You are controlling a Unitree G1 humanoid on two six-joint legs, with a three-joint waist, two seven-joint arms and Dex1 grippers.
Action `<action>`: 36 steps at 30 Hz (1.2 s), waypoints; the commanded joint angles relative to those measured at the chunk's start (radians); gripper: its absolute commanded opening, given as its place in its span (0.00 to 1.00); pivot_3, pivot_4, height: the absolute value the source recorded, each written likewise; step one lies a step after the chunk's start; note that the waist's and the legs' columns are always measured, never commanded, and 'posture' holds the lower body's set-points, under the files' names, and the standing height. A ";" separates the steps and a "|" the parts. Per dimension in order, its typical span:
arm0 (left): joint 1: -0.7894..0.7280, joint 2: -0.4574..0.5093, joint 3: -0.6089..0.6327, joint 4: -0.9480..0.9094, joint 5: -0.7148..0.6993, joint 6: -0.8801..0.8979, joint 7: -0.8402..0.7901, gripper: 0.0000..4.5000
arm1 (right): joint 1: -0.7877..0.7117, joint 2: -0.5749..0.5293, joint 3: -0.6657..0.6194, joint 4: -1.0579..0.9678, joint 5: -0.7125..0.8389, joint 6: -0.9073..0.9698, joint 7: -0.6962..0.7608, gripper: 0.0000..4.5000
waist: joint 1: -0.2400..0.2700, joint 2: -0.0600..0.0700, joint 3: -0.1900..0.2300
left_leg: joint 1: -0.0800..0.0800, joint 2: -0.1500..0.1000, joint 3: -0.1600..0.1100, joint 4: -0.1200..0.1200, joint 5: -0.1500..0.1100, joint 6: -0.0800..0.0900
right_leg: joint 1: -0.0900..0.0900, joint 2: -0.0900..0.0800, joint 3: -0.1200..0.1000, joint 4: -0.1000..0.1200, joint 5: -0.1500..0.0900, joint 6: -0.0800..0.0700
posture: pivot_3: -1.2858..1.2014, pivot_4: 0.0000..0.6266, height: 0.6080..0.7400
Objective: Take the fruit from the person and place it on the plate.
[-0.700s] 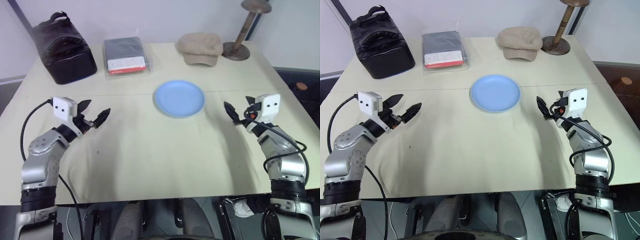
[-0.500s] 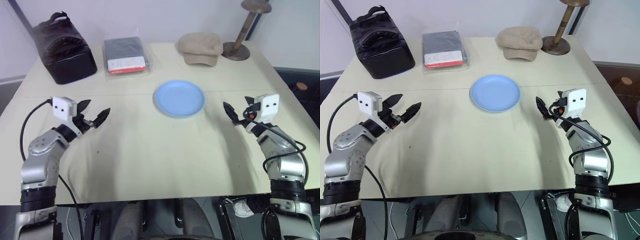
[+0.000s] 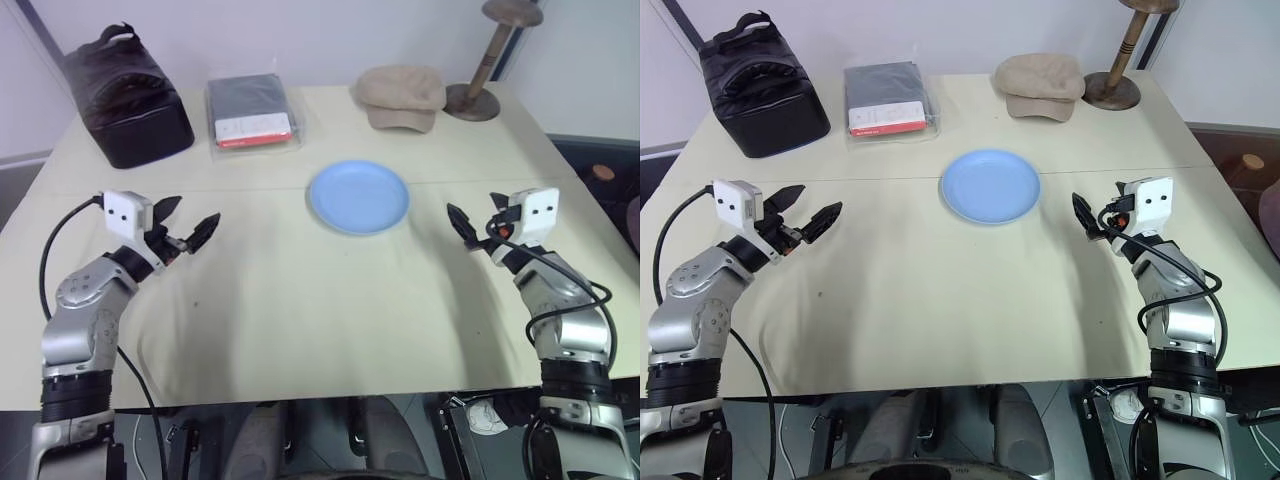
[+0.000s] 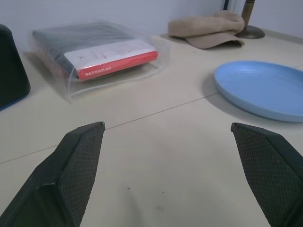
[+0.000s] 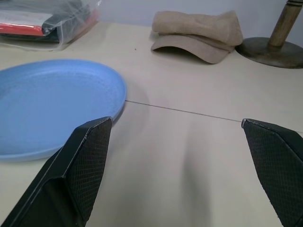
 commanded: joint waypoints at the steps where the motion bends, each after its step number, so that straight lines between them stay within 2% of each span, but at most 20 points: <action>1: -0.005 0.009 0.024 -0.022 -0.007 -0.021 0.002 1.00 | -0.018 -0.006 -0.006 -0.022 -0.004 -0.018 0.001 0.99 | 0.000 0.000 0.000 | 0.000 0.000 0.000 0.000 0.000 0.000 | 0.000 0.000 0.000 0.000 0.000 0.000 | 0.52 0.24 1.00; 36: -0.007 0.012 0.024 -0.019 -0.004 -0.022 0.002 1.00 | -0.018 -0.004 -0.005 -0.013 -0.015 -0.028 0.005 0.99 | 0.000 0.000 0.000 | 0.000 0.000 0.000 0.000 0.000 0.000 | 0.000 0.000 0.000 0.000 0.000 0.000 | 0.52 0.24 1.00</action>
